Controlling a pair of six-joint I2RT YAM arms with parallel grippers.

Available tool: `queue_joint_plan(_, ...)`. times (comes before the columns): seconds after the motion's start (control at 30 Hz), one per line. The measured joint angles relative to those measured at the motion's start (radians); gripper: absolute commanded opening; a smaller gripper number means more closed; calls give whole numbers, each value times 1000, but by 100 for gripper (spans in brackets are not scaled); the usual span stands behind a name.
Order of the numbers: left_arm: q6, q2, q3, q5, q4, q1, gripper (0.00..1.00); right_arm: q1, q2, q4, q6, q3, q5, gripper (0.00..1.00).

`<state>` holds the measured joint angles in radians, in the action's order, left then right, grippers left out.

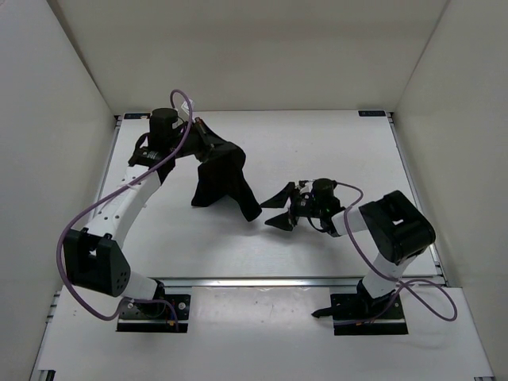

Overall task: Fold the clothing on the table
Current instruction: Flatten the skirt out

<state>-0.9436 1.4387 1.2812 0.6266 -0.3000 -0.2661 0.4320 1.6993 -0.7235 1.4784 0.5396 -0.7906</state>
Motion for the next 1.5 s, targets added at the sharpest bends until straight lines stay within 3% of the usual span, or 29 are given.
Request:
queue_joint_plan(0.27, -12, -10, -32, 4, 30, 1, 0, 23, 163, -212, 163, 27, 16, 68)
queue_joint_plan(0.33, -15, -11, -34, 5, 32, 2, 0, 39, 215, -249, 211, 55, 21, 62)
queue_joint_plan(0.4, -16, -16, -38, 5, 35, 5, 0, 58, 259, -284, 256, 90, 27, 32)
queue_joint_plan(0.5, -18, -25, -46, 6, 39, 9, 0, 85, 288, -349, 321, 124, 32, 1)
queue_joint_plan(0.63, -27, -28, -50, 10, 49, 16, 0, 95, 290, -476, 427, 127, 29, 0)
queue_joint_plan(0.77, -34, -20, -34, 29, 48, 35, 0, 37, 216, -469, 445, 123, -13, 0)
queue_joint_plan(0.83, -24, 16, 41, 39, 9, 55, 0, -25, 109, -331, 362, 151, -57, 1)
queue_joint_plan(0.93, 0, 90, 207, 43, -32, 88, 0, -117, -58, 35, 124, 350, -82, 0)
queue_joint_plan(1.07, 13, 102, 326, 58, -57, 135, 0, -196, -245, 404, -200, 601, -50, 0)
queue_joint_plan(1.3, 4, 19, 330, 124, -88, 164, 0, -242, -521, 732, -444, 640, -22, 0)
queue_joint_plan(1.5, -8, -33, 292, 167, -85, 151, 0, -284, -529, 839, -484, 640, -52, 0)
